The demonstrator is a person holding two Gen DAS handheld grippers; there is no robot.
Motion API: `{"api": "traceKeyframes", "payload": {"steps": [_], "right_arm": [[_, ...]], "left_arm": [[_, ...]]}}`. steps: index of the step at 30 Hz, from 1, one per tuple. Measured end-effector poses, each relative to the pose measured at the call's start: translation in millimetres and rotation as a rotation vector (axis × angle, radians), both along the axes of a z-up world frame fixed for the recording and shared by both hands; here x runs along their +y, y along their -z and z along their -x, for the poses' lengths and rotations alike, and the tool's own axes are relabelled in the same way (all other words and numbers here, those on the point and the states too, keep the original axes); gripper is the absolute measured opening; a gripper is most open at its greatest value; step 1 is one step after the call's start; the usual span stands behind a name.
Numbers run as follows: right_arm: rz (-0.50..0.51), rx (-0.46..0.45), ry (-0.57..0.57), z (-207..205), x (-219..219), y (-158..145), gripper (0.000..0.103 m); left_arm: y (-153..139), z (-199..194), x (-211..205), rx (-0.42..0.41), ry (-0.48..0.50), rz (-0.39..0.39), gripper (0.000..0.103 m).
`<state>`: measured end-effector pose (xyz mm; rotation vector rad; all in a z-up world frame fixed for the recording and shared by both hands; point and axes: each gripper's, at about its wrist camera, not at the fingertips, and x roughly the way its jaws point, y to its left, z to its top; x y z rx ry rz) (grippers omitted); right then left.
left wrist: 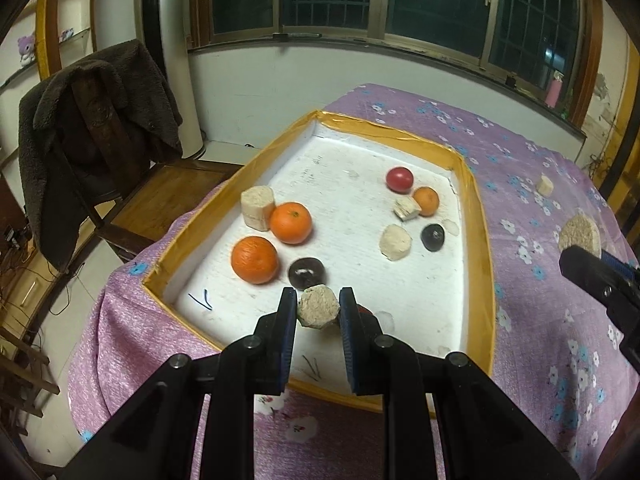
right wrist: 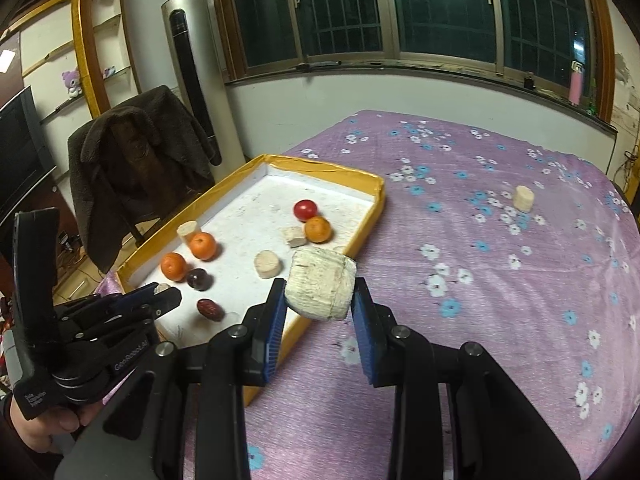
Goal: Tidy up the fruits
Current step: 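Carry the small white piece in the left tool while the right tool carries the large block over the tray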
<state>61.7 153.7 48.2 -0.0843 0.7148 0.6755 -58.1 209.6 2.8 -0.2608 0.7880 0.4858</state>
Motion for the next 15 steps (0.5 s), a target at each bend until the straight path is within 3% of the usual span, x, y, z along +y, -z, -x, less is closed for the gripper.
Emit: {"api": "traceKeyframes", "payload": {"steps": [15], "right_arm": [[0.02,-0.003,-0.047,-21.2,36.1,0.3,0.034]], "left_arm": [[-5.9,-24.7,26.1,0.003,-0.042,-0.032,0.02]]}}
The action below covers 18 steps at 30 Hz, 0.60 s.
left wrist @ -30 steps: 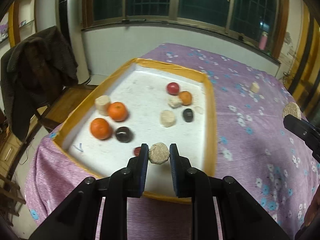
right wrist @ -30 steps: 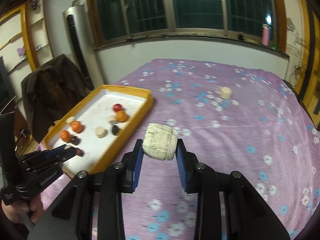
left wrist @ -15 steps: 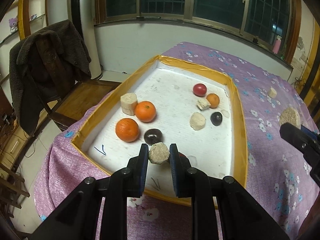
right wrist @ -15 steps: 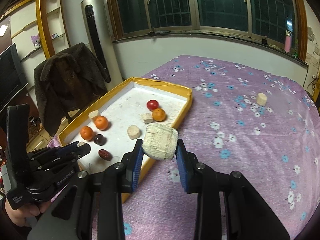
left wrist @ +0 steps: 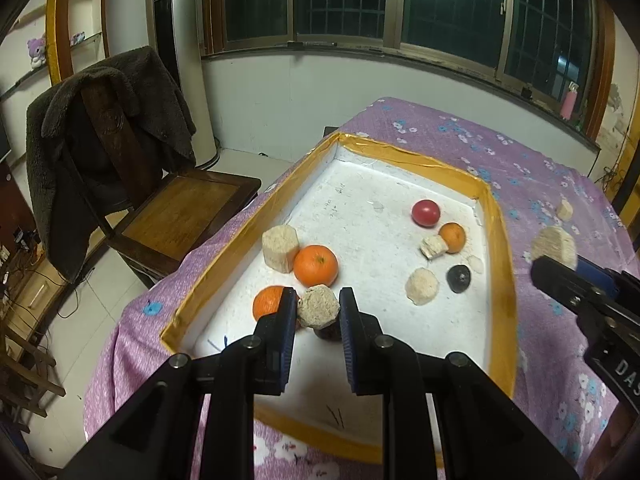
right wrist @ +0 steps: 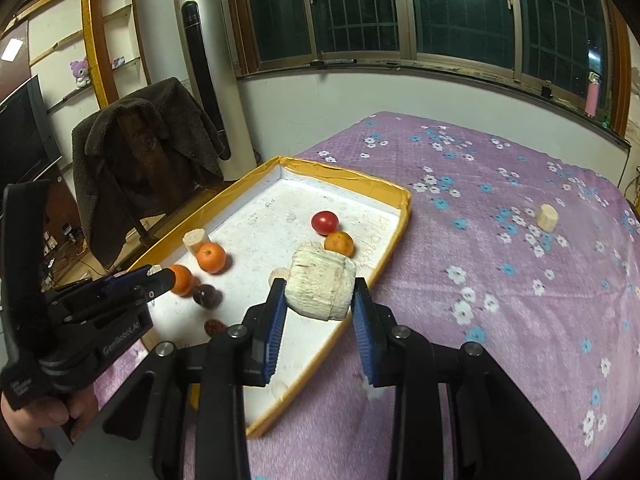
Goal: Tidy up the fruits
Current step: 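Carry the small white piece in the left tool while the right tool carries the large block over the tray, then open the left tool to drop the piece while the right tool drops the block into the tray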
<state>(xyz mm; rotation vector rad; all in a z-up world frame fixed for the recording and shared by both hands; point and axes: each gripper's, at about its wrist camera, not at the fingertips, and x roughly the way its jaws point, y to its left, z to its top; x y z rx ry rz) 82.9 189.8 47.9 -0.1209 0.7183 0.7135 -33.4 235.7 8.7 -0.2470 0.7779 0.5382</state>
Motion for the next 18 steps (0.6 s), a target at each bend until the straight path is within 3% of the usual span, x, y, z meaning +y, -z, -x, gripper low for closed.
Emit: {"api": "traceKeyframes", "payload": {"steps": [9,18], "right_arm": [[0.052,0.035,-0.045,-36.1,42.6,22.9,0.034],[0.113,0.094,-0.034,-70.0,58.3,50.6,0.034]], "left_arm": [[15.3,-21.5,16.4,0.058,-0.031,-0.01,0.02],[15.5,-22.9,20.1,0.057,-0.04,-0.02,0.02]]}}
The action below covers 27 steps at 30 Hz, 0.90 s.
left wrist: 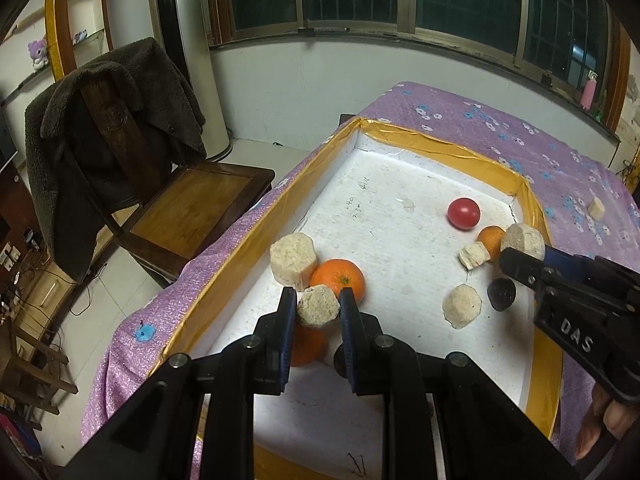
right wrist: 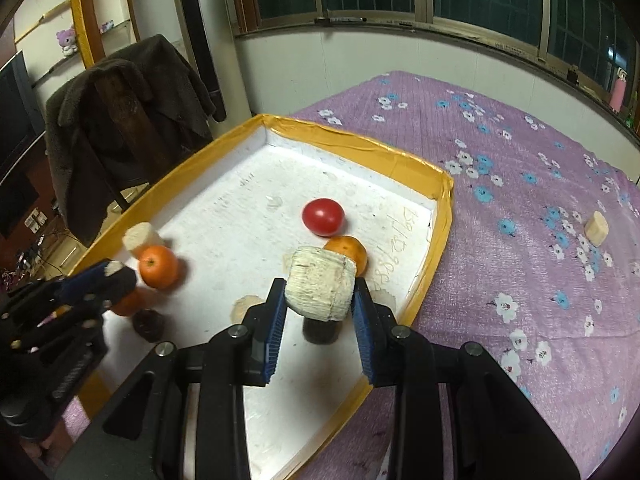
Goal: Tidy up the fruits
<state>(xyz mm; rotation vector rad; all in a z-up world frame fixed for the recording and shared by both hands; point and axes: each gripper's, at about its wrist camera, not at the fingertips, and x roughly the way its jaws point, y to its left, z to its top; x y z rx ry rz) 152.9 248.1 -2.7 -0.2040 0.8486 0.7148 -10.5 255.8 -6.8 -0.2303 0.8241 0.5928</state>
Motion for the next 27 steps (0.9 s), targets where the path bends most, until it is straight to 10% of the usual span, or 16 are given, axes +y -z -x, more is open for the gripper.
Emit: {"api": "traceKeyframes", "payload": {"steps": [4,10,20,27], "right_arm": [[-0.006,0.003,0.016,-7.9,3.0,2.6,0.034],[-0.014,-0.011,0.022,-6.3,-1.5,-5.0,0.066],[-0.078,-0.117,0.039,38.8,-50.4,-46.6,0.101],[-0.09,-0.198,0.001,82.9,-83.9,-63.3,0.103]], "left_arm": [[-0.4,-0.9,0.5,0.008,-0.005,0.006,0.022],[-11.1,12.0,1.2,-0.037,-0.046,-0.003,0.078],[-18.8,37.1,-19.1,-0.045,-0.023,0.011,0.084],[-35.3,73.3,-24.7,-0.121,-0.071,-0.021,0.103]]}}
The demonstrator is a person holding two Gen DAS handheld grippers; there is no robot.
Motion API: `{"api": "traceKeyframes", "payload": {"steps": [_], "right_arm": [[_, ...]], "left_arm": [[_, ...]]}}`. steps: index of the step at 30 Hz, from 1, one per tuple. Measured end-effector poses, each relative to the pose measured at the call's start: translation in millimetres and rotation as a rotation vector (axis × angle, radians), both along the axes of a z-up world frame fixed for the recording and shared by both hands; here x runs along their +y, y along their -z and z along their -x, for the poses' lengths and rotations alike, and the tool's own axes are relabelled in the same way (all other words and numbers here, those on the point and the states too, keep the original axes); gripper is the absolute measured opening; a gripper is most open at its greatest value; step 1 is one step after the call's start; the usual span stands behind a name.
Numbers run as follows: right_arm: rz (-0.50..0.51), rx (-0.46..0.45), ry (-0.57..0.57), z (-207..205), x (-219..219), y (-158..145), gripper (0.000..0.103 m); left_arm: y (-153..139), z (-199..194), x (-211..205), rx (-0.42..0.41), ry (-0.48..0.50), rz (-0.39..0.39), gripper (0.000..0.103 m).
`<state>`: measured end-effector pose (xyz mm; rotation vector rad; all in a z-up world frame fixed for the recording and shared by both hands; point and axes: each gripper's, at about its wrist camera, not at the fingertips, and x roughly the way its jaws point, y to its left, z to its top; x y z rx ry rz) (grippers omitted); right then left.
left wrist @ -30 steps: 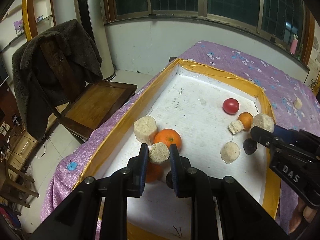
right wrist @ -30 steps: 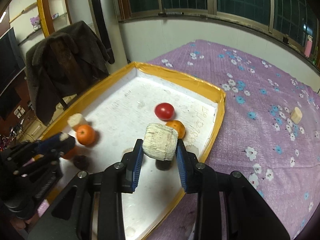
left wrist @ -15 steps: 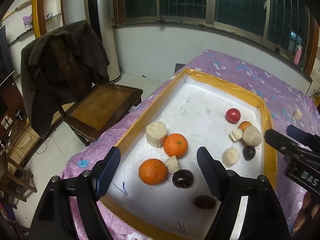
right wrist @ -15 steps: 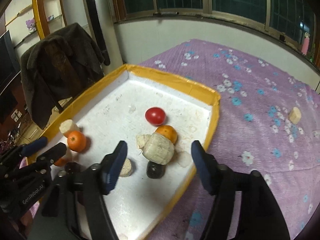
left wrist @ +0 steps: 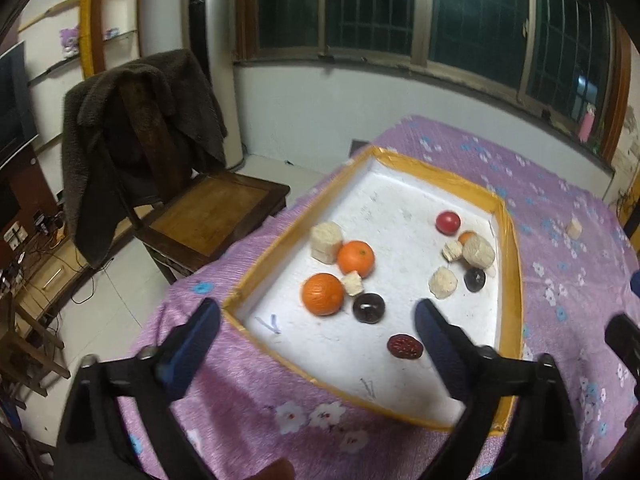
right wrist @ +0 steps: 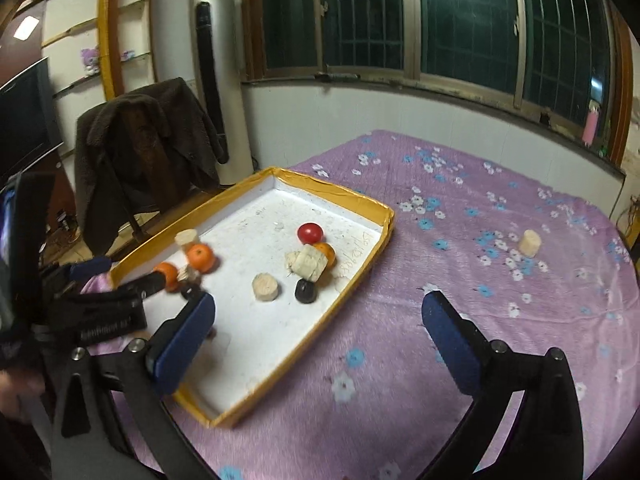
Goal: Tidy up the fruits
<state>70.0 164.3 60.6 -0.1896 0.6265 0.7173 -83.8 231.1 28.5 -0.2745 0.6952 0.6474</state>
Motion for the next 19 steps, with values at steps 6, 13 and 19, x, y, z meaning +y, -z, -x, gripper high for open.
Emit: {"api": "traceKeyframes", "payload": {"steps": [6,13,19], "right_arm": [[-0.007,-0.053,-0.049,29.4,-22.8,-11.3,0.103],[-0.015,-0.078,-0.086,52.7,-35.7,-22.7,0.103],[-0.005,-0.099,-0.1,60.9,-37.0,-24.6,0.103]], "left_arm": [[-9.3,5.5,-13.7,-0.017,0.024,-0.002,0.103],[-7.1,-1.6,-34.2,0.01,0.071,-0.019,0.103],[-12.5,-1.9,-36.0,0.001,0.057,-0.044,0.103]]}}
